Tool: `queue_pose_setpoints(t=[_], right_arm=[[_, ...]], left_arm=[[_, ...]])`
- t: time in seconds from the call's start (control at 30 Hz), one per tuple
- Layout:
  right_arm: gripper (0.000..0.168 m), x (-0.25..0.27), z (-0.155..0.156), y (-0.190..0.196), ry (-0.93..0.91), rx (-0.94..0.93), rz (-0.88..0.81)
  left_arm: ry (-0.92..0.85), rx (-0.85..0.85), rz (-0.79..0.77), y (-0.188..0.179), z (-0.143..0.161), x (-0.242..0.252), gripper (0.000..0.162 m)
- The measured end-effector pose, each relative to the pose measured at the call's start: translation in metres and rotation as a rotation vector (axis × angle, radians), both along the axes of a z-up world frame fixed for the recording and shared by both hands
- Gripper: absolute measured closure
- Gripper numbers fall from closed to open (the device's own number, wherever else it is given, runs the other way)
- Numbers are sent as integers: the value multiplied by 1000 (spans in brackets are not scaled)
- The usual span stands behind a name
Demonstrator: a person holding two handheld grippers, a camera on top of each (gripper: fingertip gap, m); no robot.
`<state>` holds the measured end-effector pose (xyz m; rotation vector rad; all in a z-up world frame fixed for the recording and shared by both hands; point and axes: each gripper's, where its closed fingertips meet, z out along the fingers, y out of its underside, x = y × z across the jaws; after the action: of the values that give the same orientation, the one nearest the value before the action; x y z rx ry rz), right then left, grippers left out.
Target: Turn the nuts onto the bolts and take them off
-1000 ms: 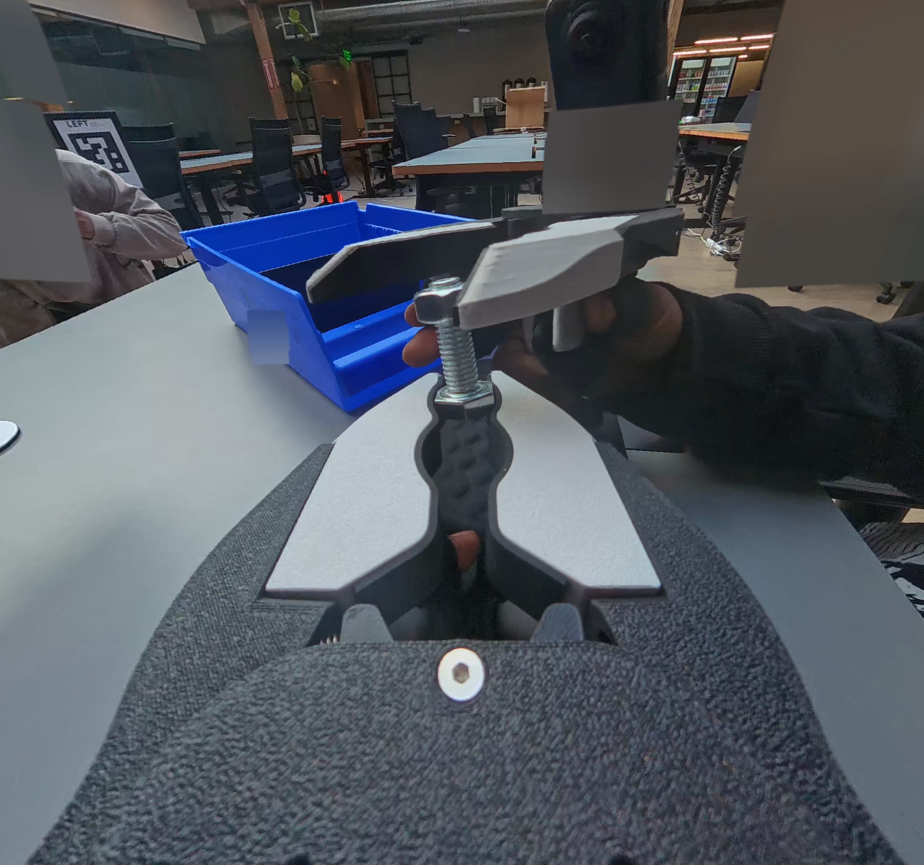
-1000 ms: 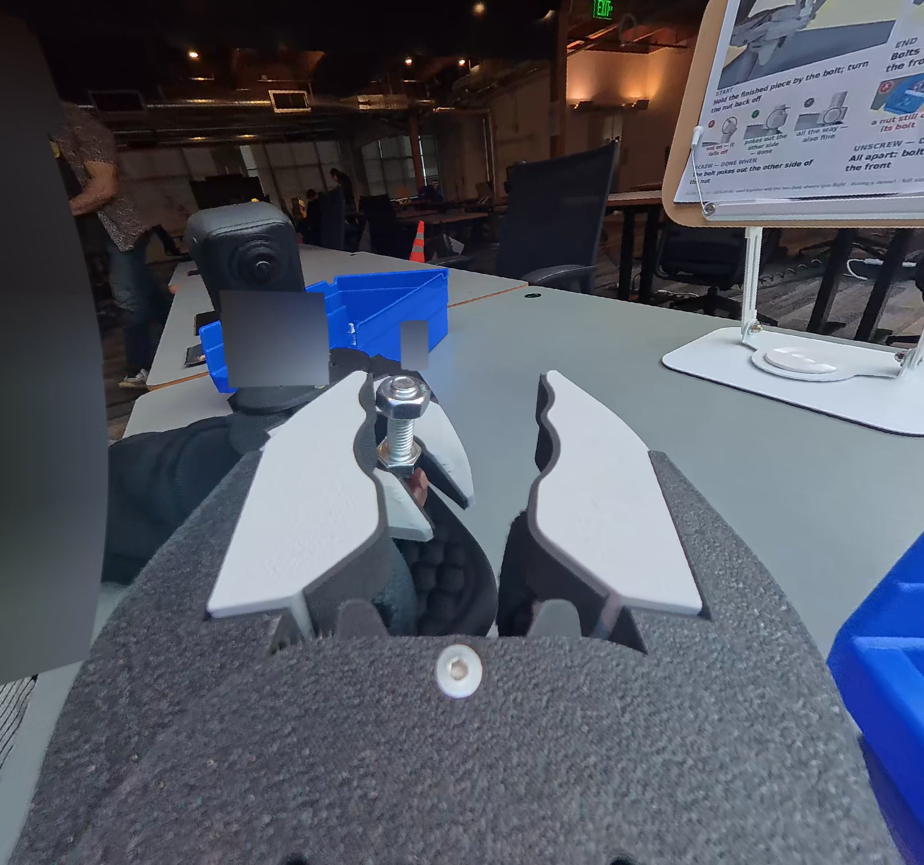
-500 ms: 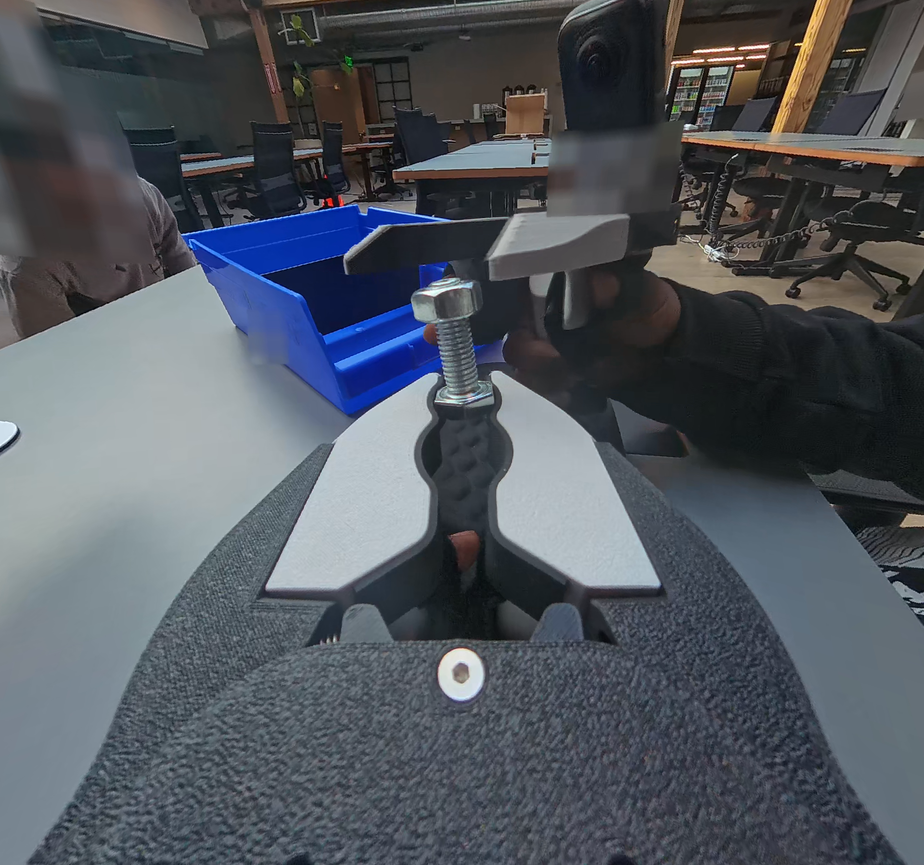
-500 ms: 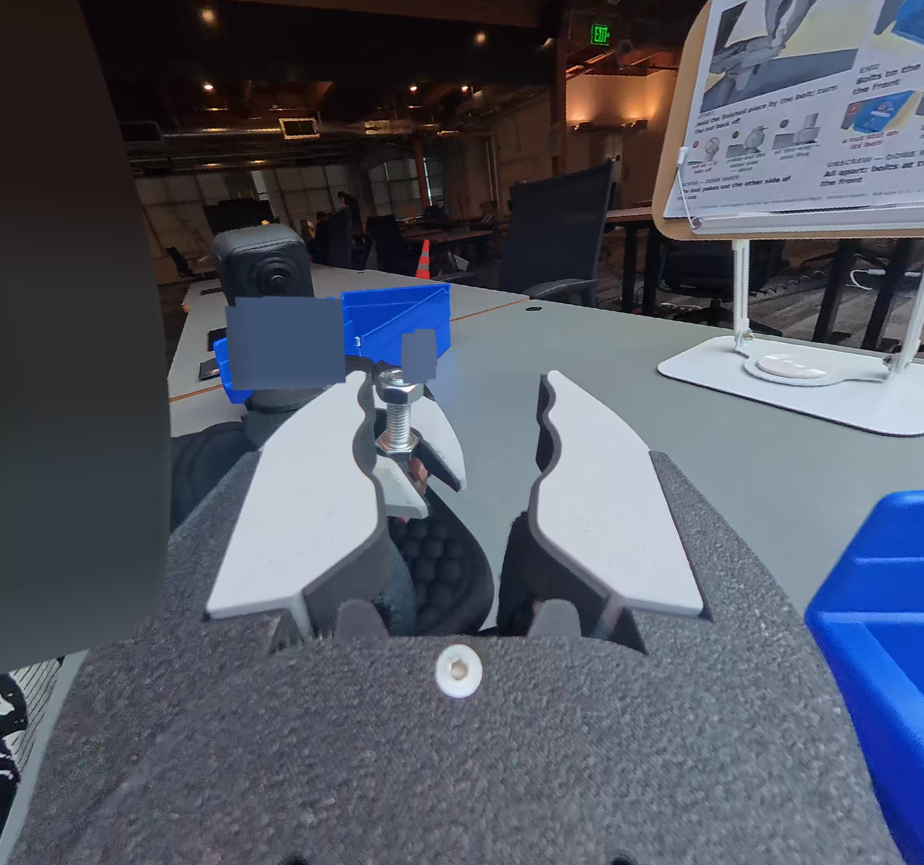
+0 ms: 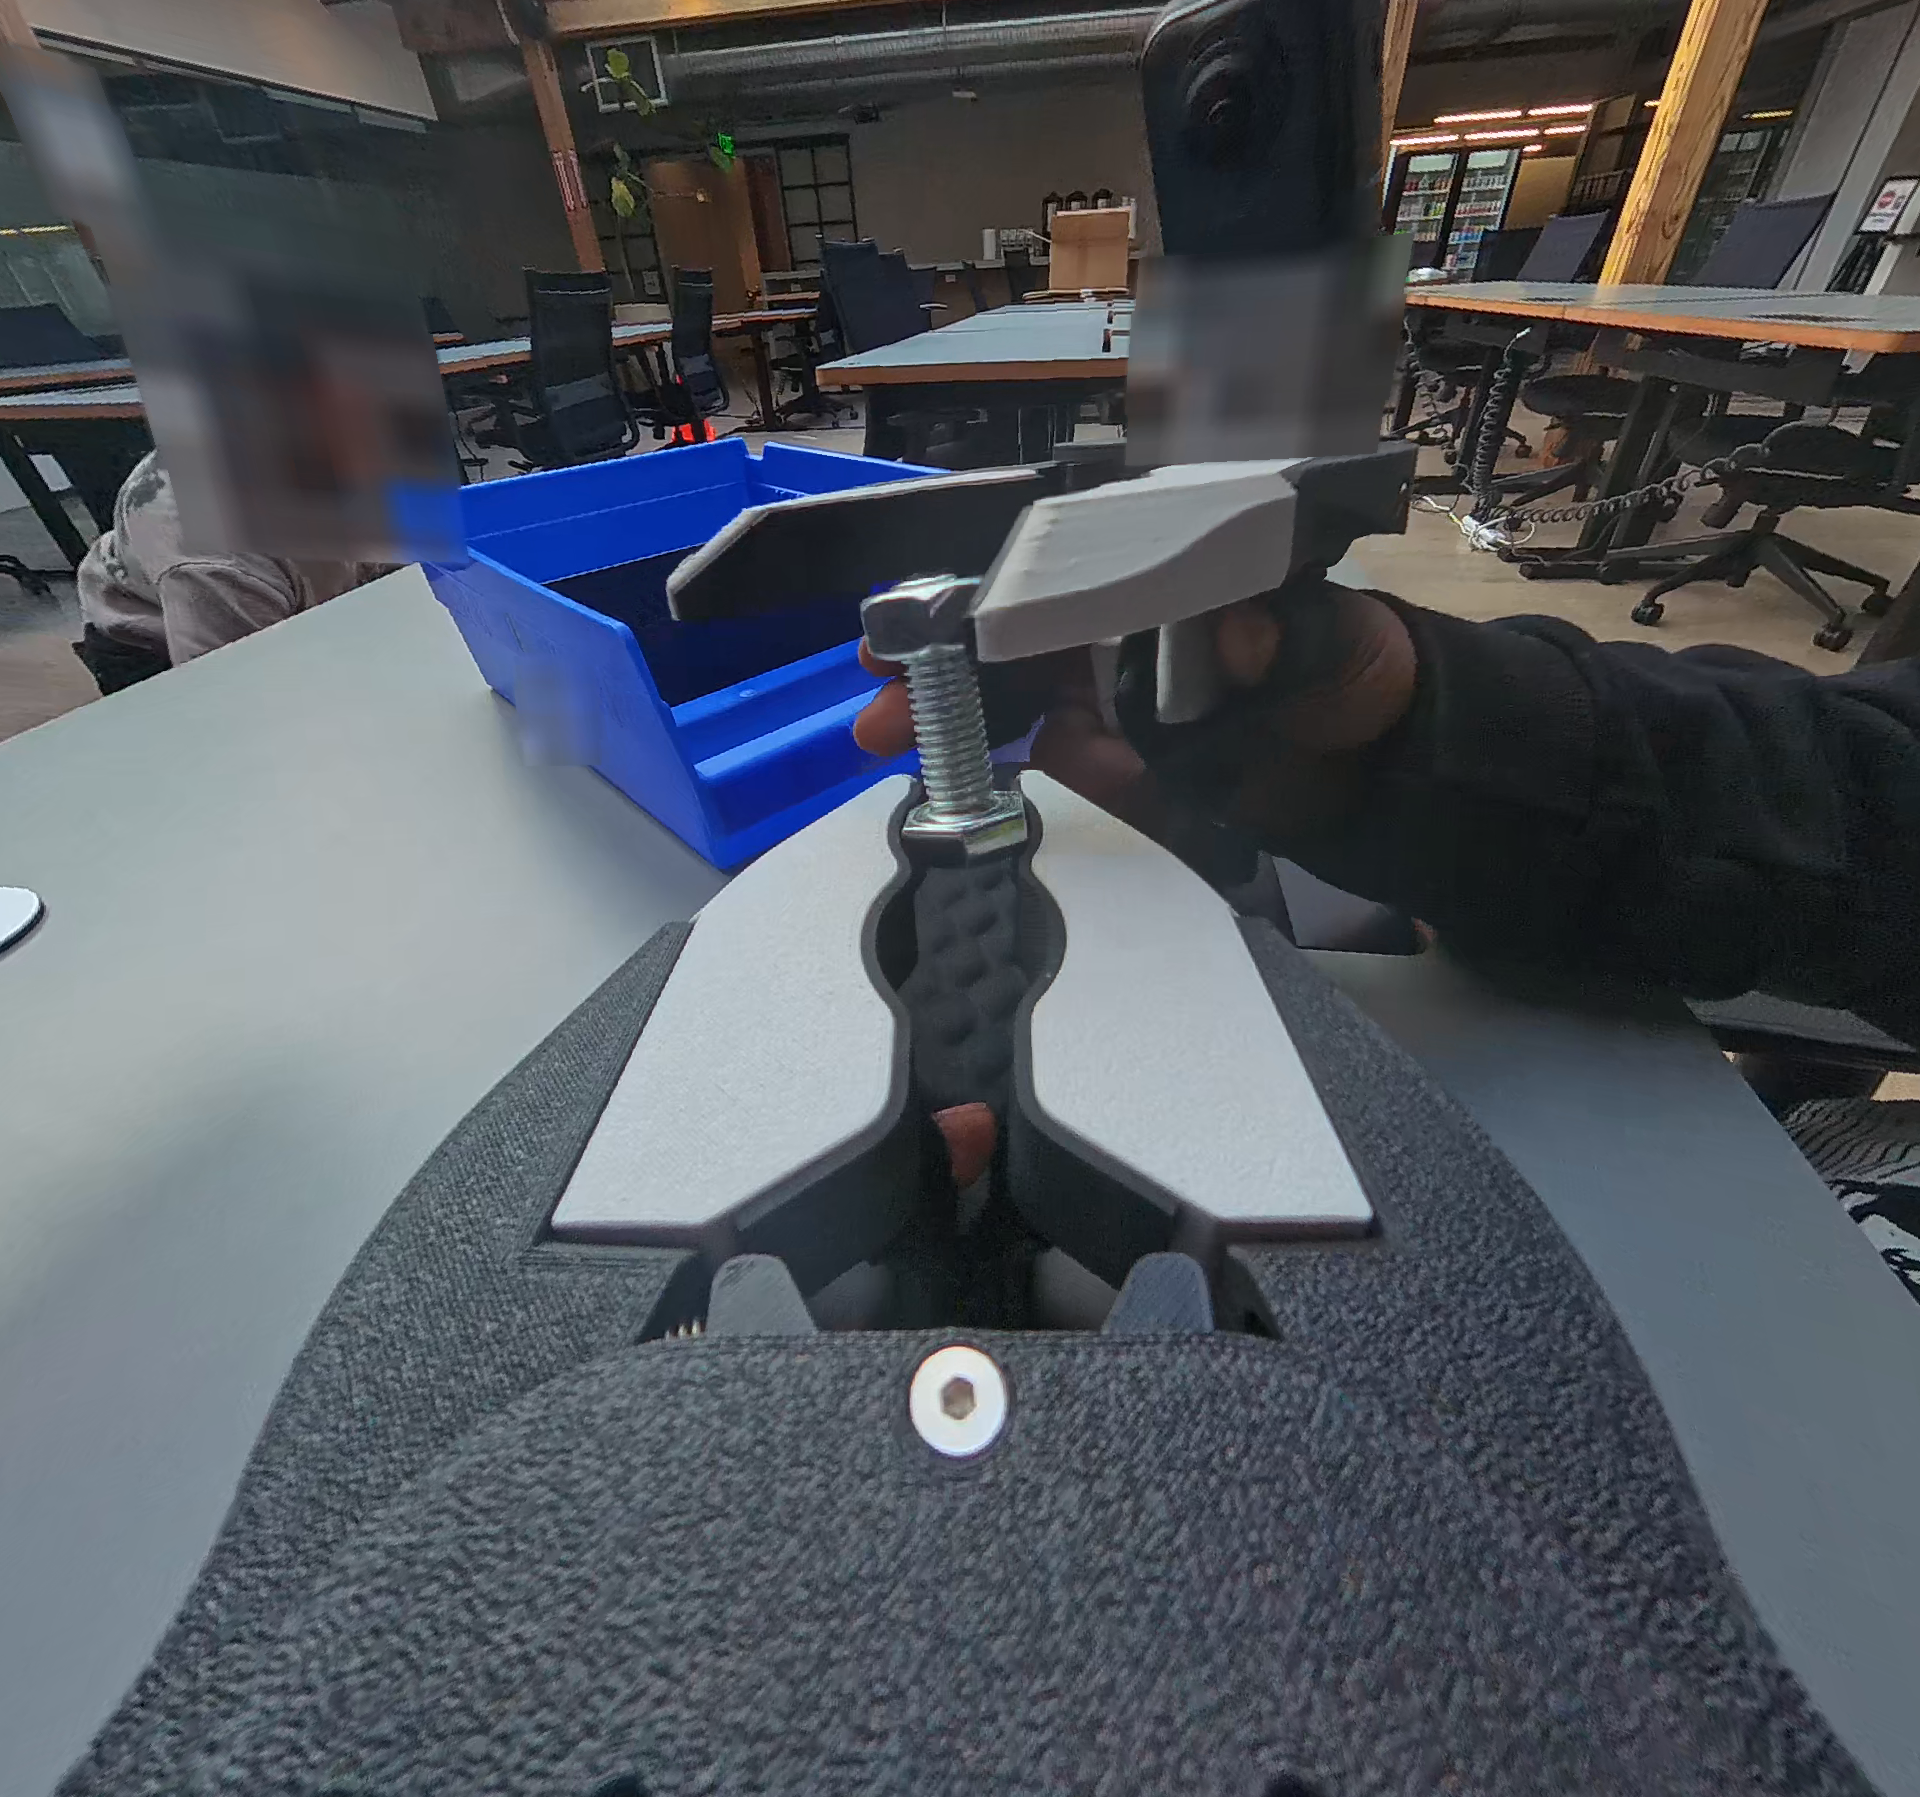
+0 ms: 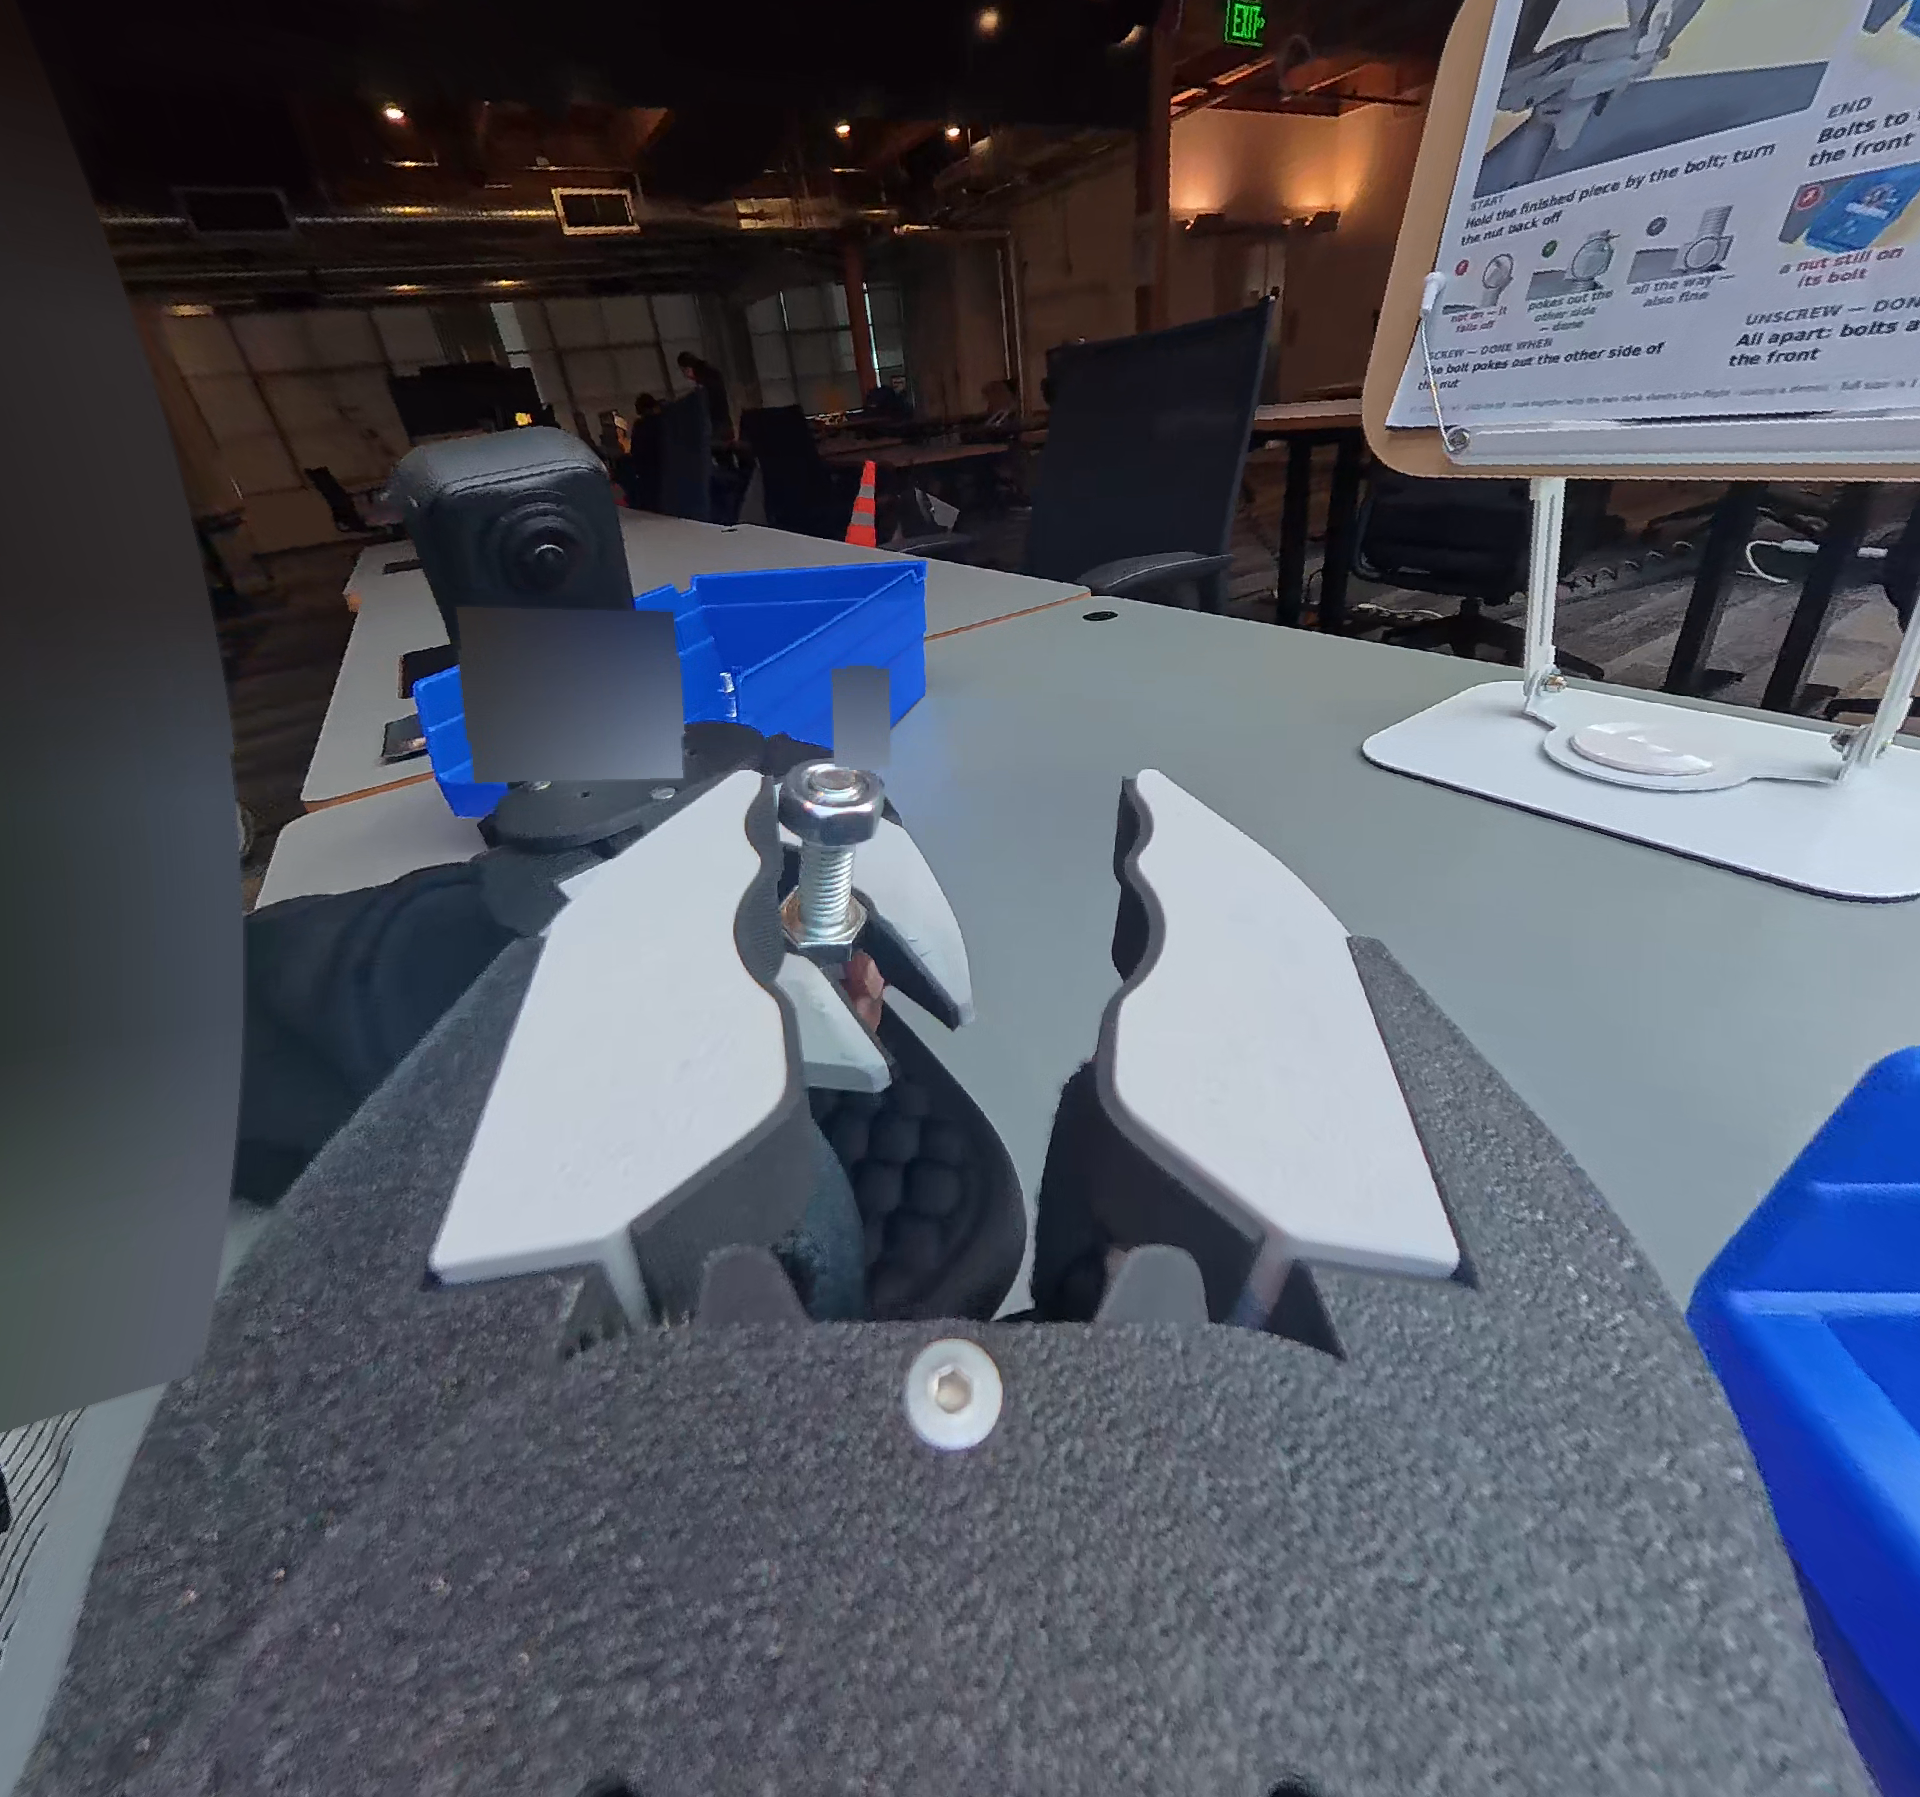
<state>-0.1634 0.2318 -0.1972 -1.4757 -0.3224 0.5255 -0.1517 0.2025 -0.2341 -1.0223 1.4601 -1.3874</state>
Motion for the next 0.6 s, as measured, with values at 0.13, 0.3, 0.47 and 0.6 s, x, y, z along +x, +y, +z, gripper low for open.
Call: queue_pose_setpoints(t=[0.13,0.3,0.47,0.6], right_arm=[[106,9,-1,-6,-5,5,-10],[110,14,0,-11,8,23,-12],[106,-3,5,-9,-5,38,29],[105,-15,7,3,2,29,45]], left_arm=[[0,-5,1,1,0,0,148],[-6,-8,0,1,1,-1,148],[-7,-3,-1,0,1,0,148],[-7,0,-5,-1,1,0,148]])
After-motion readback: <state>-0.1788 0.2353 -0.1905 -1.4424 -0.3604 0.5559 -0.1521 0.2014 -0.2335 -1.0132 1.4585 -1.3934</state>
